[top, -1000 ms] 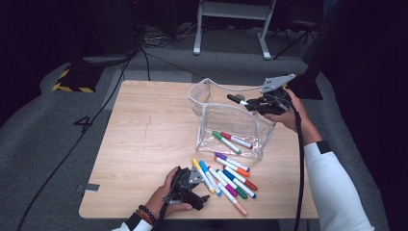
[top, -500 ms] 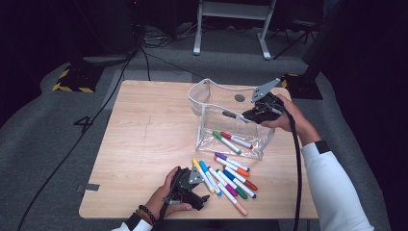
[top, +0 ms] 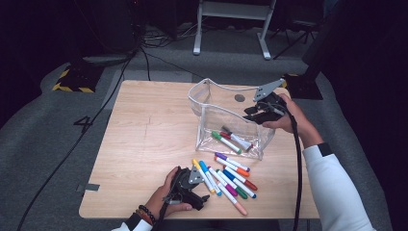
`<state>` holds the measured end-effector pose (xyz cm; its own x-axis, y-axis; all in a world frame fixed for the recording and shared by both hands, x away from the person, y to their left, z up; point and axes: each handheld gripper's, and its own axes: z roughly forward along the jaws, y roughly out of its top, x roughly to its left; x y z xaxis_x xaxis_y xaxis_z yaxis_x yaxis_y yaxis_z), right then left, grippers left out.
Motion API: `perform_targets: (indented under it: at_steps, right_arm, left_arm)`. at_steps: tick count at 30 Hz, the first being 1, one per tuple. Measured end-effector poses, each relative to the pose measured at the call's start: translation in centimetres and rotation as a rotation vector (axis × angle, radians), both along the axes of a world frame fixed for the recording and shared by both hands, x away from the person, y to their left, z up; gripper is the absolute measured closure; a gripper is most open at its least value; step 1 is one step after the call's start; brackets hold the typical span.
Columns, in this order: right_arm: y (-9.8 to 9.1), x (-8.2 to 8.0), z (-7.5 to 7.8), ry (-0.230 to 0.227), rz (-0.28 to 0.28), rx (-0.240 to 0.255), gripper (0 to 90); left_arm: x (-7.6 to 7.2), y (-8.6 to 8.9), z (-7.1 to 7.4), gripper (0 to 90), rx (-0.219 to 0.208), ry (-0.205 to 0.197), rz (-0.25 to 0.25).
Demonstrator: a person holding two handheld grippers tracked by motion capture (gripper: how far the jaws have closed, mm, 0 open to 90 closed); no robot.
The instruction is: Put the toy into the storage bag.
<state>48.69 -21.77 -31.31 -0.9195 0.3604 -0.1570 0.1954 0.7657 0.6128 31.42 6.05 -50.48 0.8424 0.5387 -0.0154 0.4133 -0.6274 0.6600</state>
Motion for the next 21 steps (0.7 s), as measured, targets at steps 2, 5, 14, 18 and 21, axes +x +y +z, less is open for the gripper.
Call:
perform_targets:
  at_steps: [2,5,14,18,21]
  right_arm:
    - [-0.5,-0.2,0.5,-0.026,-0.036,0.025,60.4]
    - [-1.6,-0.9,1.6,-0.054,-0.065,0.082,60.6]
    - [-5.0,-4.7,3.8,-0.121,-0.085,0.211,55.5]
    - [-5.9,-6.8,3.7,-0.139,-0.075,0.242,52.2]
    - [-6.5,-8.5,3.2,-0.156,-0.066,0.241,51.0]
  left_arm:
    - [0.0,0.0,0.0,0.5,0.001,0.000,-0.001]
    - [0.0,0.0,0.0,0.5,0.000,0.000,0.000]
    - [0.0,0.0,0.0,0.5,0.000,-0.001,0.000]
    - [0.0,0.0,0.0,0.5,0.001,-0.001,-0.001]
    - [0.0,0.0,0.0,0.5,0.000,0.000,0.000]
